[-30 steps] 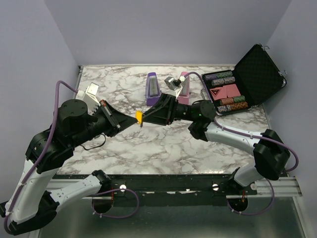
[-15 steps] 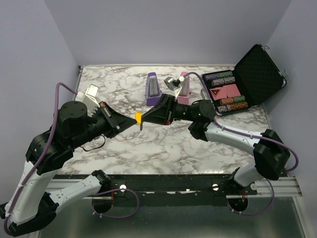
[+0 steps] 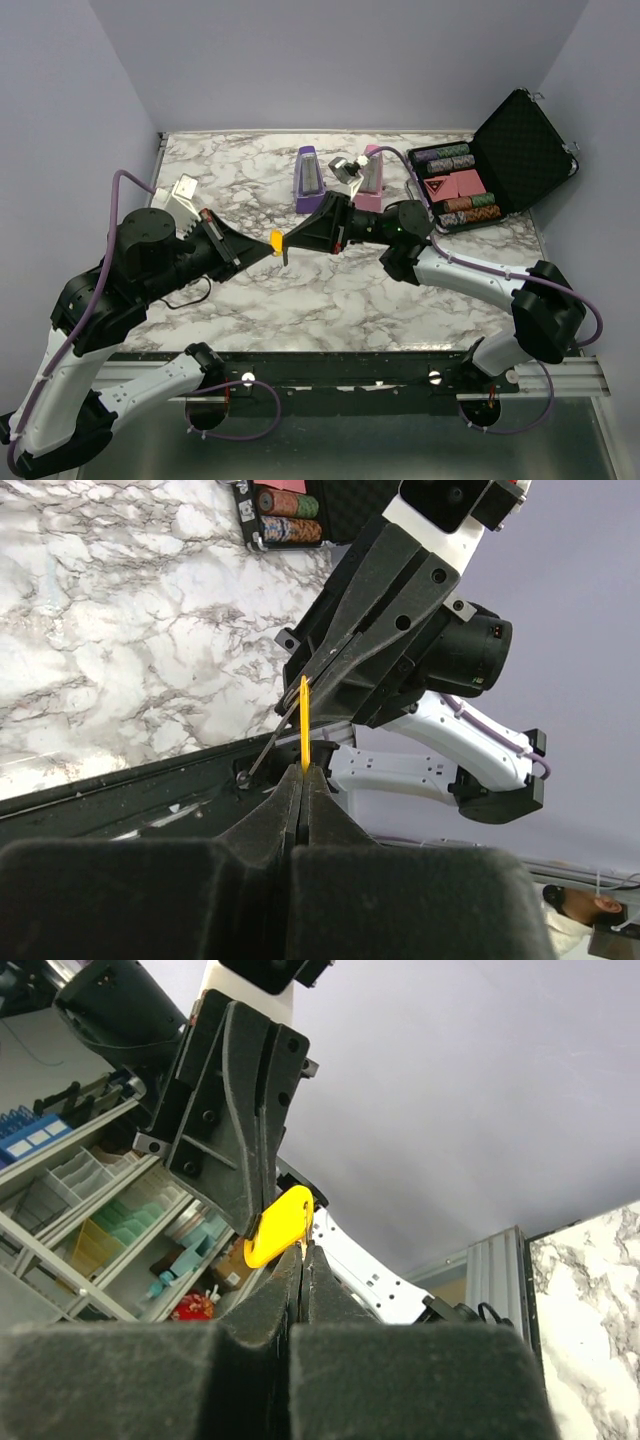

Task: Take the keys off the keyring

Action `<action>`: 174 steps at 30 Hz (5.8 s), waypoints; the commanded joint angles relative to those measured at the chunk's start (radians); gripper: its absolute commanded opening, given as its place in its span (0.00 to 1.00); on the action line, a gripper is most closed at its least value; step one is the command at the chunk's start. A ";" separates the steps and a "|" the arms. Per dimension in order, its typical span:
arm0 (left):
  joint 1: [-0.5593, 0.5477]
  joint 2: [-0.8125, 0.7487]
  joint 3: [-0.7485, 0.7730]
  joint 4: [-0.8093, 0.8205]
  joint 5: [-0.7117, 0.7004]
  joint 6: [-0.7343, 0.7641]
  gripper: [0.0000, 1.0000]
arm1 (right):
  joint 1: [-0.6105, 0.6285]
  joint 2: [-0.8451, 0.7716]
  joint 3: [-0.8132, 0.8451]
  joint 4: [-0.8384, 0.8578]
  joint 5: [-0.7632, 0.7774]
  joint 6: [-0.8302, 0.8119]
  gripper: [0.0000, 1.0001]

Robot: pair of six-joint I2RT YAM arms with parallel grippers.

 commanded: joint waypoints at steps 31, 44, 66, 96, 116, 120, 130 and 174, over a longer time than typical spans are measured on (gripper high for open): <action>0.005 -0.259 -0.187 0.150 0.106 0.690 0.58 | 0.139 -0.090 0.396 -1.345 -0.144 -0.814 0.01; 0.005 -0.300 -0.328 0.359 0.368 0.687 0.52 | 0.144 -0.154 0.371 -1.270 -0.234 -0.786 0.01; 0.005 -0.259 -0.385 0.408 0.466 0.669 0.33 | 0.147 -0.179 0.368 -1.253 -0.251 -0.782 0.01; 0.003 -0.179 -0.339 0.390 0.548 0.664 0.00 | 0.150 -0.199 0.364 -1.247 -0.228 -0.777 0.01; -0.003 -0.317 -0.454 0.571 0.350 0.483 0.00 | 0.153 -0.228 0.282 -0.989 -0.081 -0.661 0.01; -0.003 -0.334 -0.471 0.600 0.321 0.466 0.00 | 0.156 -0.217 0.285 -0.972 -0.067 -0.652 0.01; -0.004 -0.399 -0.541 0.684 0.224 0.405 0.00 | 0.159 -0.200 0.276 -0.919 -0.041 -0.625 0.01; -0.009 -0.247 -0.209 0.287 0.307 0.739 0.59 | 0.164 -0.184 0.336 -1.020 -0.136 -0.654 0.01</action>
